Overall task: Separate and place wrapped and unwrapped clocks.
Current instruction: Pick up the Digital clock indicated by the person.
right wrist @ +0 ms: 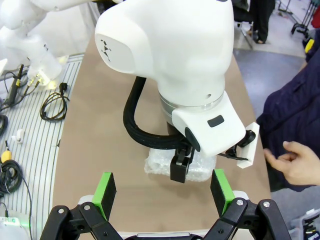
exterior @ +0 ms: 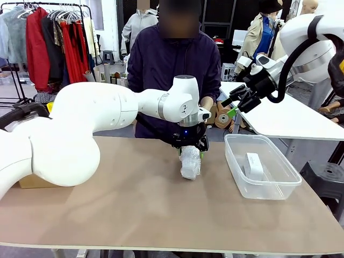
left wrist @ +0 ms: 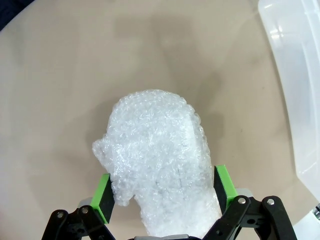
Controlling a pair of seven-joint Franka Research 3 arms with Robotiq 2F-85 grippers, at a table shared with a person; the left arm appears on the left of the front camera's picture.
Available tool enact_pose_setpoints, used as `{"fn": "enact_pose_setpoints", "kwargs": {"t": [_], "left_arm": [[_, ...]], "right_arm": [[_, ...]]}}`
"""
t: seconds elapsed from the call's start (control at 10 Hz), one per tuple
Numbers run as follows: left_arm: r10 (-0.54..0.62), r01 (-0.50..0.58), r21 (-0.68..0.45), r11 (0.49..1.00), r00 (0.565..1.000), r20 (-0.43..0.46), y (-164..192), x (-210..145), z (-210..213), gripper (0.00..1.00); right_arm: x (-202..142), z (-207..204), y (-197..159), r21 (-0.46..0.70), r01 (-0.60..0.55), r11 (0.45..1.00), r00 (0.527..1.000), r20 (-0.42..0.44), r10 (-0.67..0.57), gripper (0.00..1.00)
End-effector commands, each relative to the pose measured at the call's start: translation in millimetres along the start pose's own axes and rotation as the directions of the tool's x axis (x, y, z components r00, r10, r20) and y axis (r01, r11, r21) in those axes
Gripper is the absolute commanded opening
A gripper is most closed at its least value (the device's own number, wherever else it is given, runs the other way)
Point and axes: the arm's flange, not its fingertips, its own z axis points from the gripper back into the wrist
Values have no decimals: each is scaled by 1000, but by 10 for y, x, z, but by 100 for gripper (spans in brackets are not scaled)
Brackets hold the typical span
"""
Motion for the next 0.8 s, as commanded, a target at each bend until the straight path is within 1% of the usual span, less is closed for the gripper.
{"fn": "enact_pose_setpoints", "kwargs": {"t": [0.0,0.1,0.2,0.6,0.7], "left_arm": [[35,-35,8,999,999,-2,52,-139,-4,100],[27,-27,16,1000,1000,-15,52,-163,-25,100],[-5,7,44,999,1000,-30,46,-179,-32,87],[-17,19,64,998,999,-36,16,-190,4,13],[-26,28,75,997,999,-30,-6,-191,46,0]], "right_arm": [[12,14,16,-2,-3,1000,1000,-5,3,100],[12,14,16,-2,-3,1000,1000,-5,3,100],[12,14,16,-2,-3,1000,1000,-5,3,100],[12,14,16,-2,-3,1000,1000,-5,3,100],[12,14,16,-2,-3,1000,1000,-5,3,100]]}}
